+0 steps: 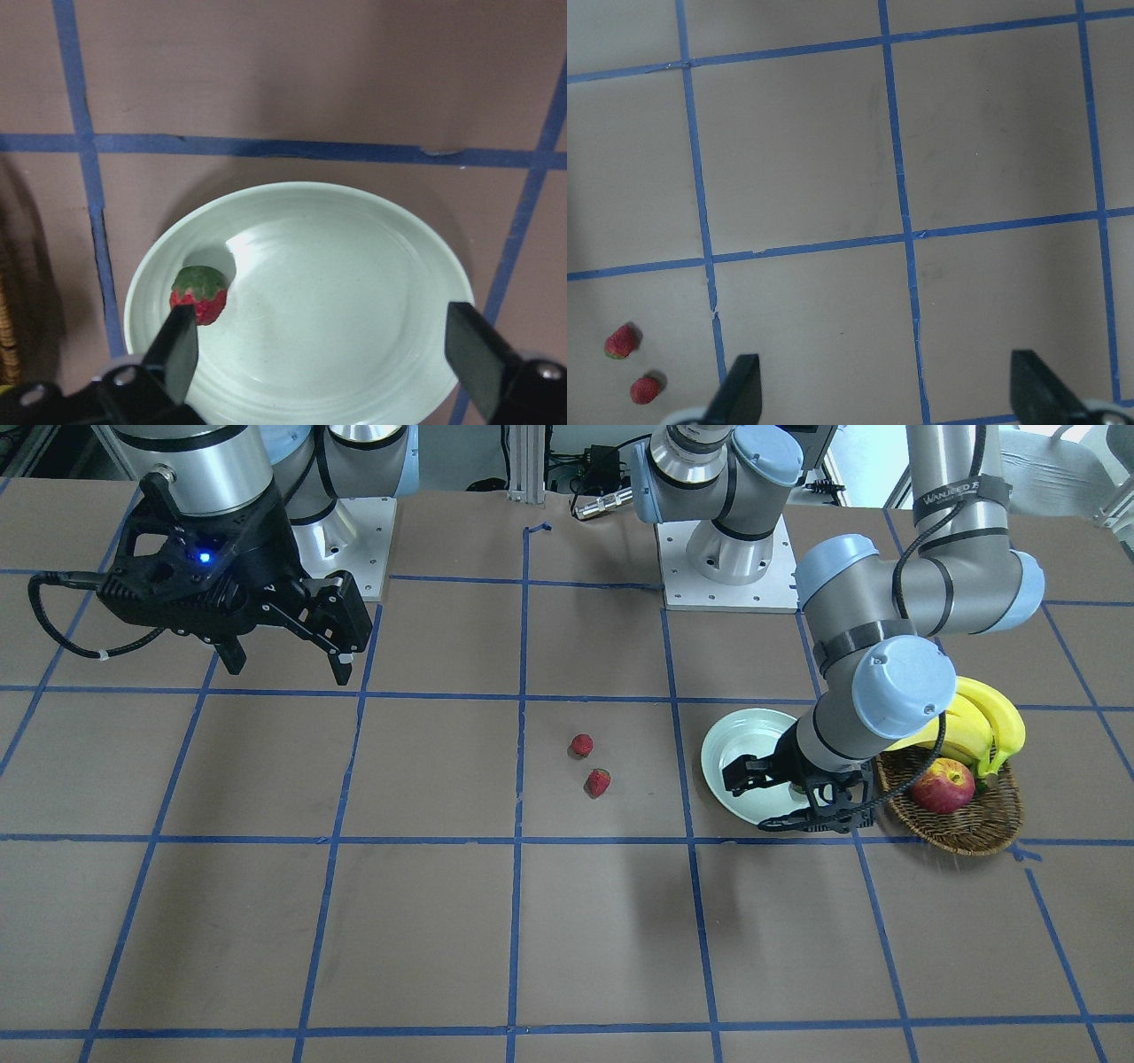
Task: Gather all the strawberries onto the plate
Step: 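Move the left gripper to the next strawberry and grasp it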
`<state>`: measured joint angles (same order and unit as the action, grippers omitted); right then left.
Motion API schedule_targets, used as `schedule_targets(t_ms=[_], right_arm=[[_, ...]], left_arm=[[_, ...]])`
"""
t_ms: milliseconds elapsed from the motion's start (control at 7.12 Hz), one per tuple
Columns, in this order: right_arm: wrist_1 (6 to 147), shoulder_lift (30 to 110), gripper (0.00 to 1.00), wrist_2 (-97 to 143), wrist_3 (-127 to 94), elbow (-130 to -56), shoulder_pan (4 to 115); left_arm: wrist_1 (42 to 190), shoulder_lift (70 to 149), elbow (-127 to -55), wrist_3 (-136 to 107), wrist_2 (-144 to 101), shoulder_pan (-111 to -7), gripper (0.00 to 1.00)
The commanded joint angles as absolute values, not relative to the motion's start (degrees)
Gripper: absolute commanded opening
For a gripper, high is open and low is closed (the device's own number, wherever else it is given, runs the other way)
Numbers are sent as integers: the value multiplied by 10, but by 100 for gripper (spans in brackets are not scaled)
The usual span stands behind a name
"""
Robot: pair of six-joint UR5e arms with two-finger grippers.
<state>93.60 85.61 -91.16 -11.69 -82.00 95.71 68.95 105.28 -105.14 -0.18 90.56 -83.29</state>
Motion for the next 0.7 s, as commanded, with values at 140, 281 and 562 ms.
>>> schedule_targets(t_ms=[140, 281, 562], right_arm=[[936, 856, 100, -912, -117, -820, 957], [936, 856, 100, -912, -117, -820, 957], [936, 856, 100, -913, -117, -820, 957]], left_arm=[[642, 1060, -1074, -108, 874, -933, 100], [595, 1070, -1098, -120, 872, -943, 100], [521, 1074, -1138, -127, 780, -949, 100]])
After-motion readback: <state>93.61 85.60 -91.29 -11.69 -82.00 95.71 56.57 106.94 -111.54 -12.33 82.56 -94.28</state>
